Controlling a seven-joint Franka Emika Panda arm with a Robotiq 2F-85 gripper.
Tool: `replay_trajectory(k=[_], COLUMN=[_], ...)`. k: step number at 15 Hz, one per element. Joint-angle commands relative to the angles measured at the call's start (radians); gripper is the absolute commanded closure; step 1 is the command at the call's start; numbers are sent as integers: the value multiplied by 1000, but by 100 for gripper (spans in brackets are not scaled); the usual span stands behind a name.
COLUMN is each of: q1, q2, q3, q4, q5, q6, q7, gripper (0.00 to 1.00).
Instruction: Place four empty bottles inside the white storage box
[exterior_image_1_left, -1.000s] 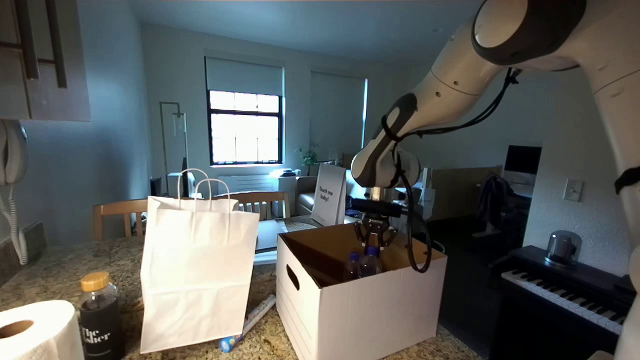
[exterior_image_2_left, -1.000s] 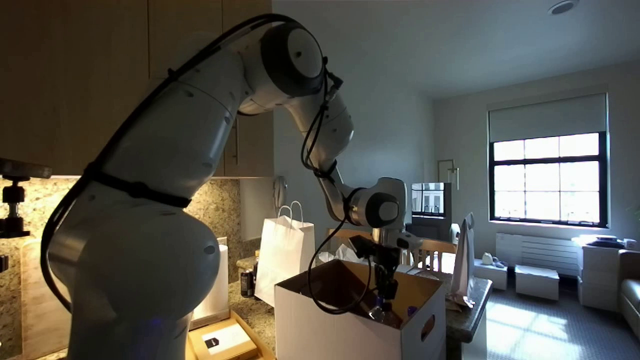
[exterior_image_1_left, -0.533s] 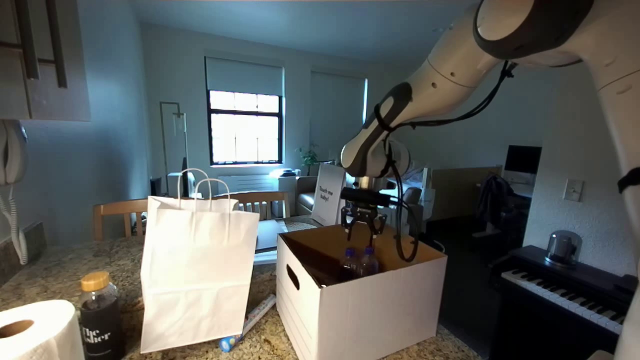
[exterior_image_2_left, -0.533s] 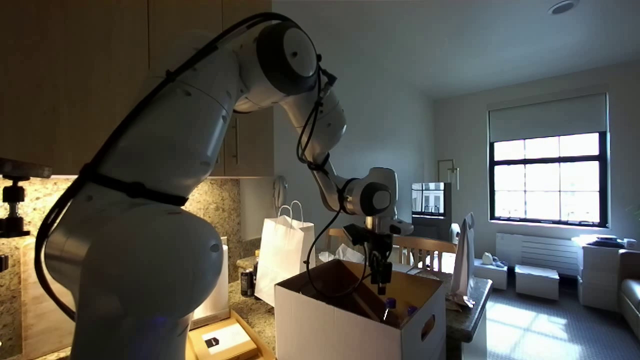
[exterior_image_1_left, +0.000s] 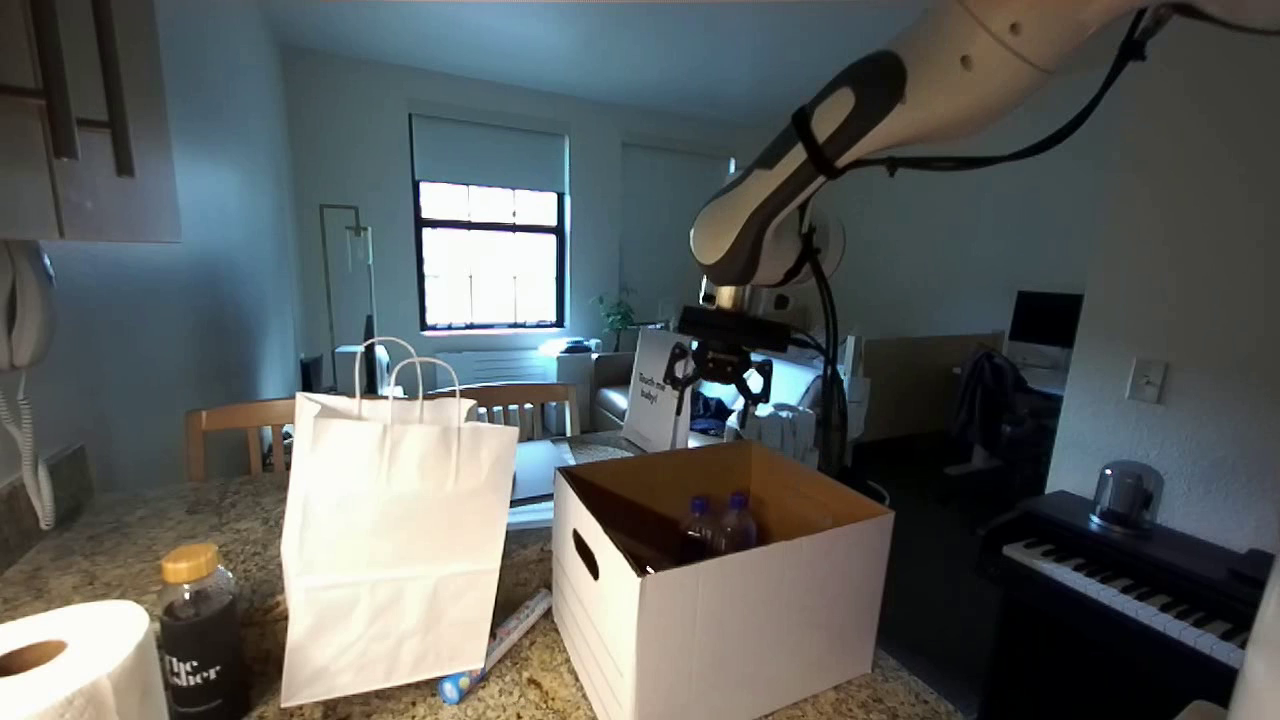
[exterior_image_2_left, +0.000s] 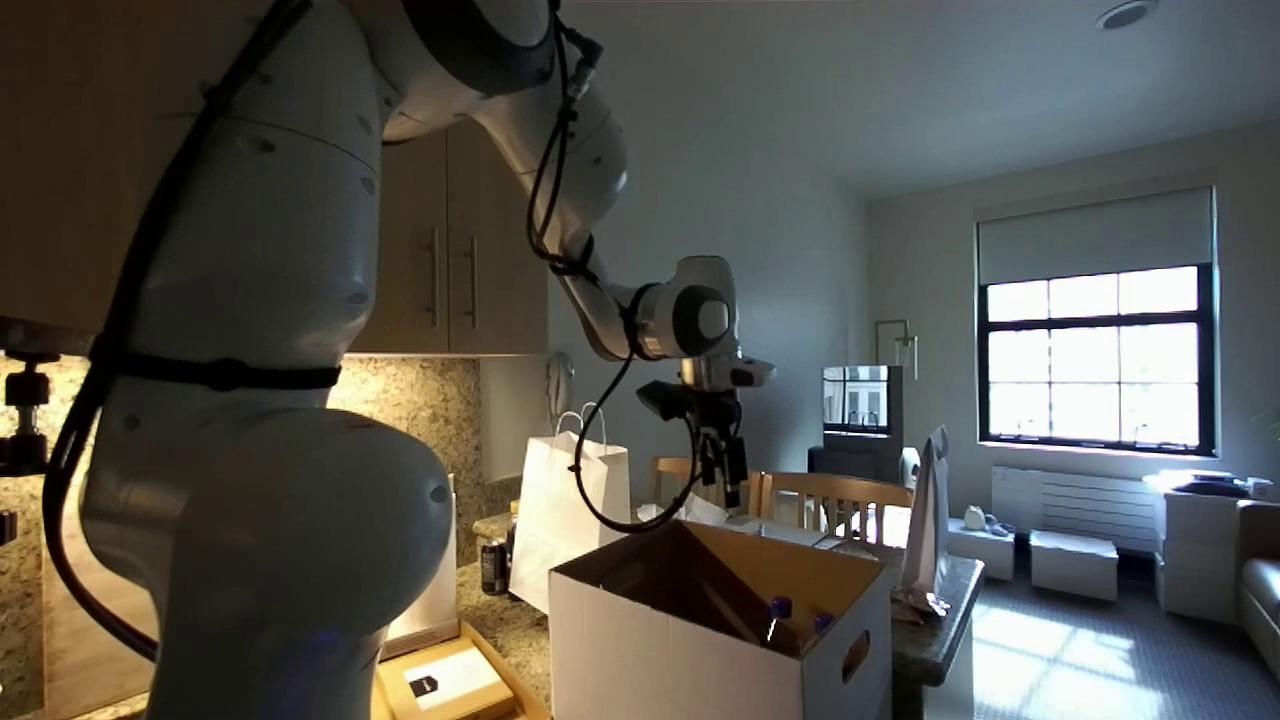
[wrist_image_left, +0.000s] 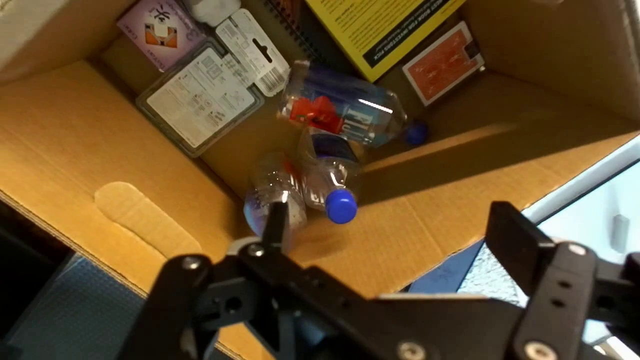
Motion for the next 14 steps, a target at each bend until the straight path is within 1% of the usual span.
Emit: replay_trajectory(k=[1,2,4,7,11,12,13,14], q1=[21,29,55,98,152,162,182,200], q2=[-198,-233,-280,-282,-197,-147,-101,-45], q3=[98,137,216,335,457,480,490,506], q4=[-167,-186,-211,-204,-155,-123,-95,-64], q5=[-83,-95,-71,-71,-98,-110,-93,-99], q6=[1,-22,-53,-90,-99,-122,-140,-153], q7=[44,51,45,82,140,151,123,114], gripper=[0,0,0,0,0,0,0,0])
